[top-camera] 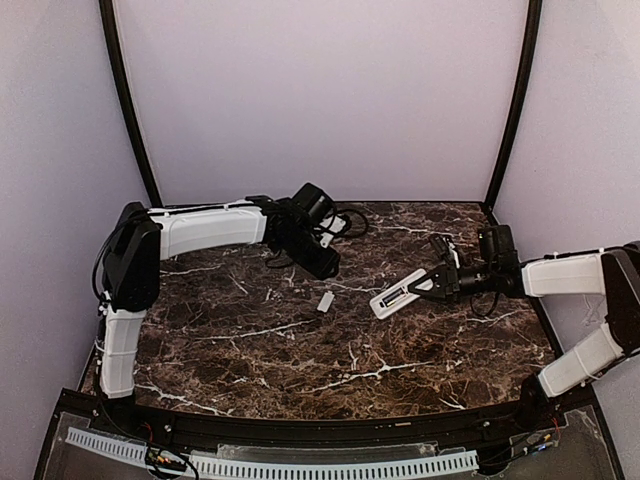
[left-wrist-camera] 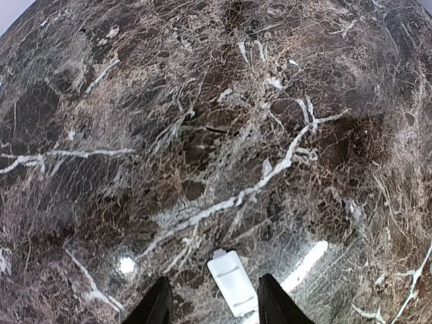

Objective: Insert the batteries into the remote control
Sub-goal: Place the remote control without the battery cover at the center of the board.

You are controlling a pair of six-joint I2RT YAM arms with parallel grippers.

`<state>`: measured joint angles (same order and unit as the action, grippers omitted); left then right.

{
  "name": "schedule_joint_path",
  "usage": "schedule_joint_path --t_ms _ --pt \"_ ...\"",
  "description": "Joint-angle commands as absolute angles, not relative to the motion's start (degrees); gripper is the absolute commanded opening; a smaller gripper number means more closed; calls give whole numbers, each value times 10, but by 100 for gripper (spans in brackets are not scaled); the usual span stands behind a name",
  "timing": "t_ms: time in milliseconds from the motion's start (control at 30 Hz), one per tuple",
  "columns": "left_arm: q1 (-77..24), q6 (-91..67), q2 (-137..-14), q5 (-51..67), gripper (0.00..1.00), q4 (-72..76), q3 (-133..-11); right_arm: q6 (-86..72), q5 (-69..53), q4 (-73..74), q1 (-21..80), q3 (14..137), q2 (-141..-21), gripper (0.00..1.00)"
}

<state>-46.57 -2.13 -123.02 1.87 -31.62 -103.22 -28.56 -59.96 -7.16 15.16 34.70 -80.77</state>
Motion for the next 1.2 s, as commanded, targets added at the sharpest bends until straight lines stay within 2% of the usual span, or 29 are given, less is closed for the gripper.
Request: schedule_joint_path --t_ms 0,733,900,1167 --pt "-473 -7 -1266 9 43 -347 -1072 -273 -603 -76 151 339 -816 0" --pt "-475 13 -1329 -32 43 -358 -1106 -297 -552 -100 269 398 -966 2" --pt "-474 12 -1328 -36 44 -357 -1107 -326 -555 -129 294 405 -997 13" --pt "-472 9 -1328 -42 45 -351 -1102 -296 -508 -63 299 423 -1001 44"
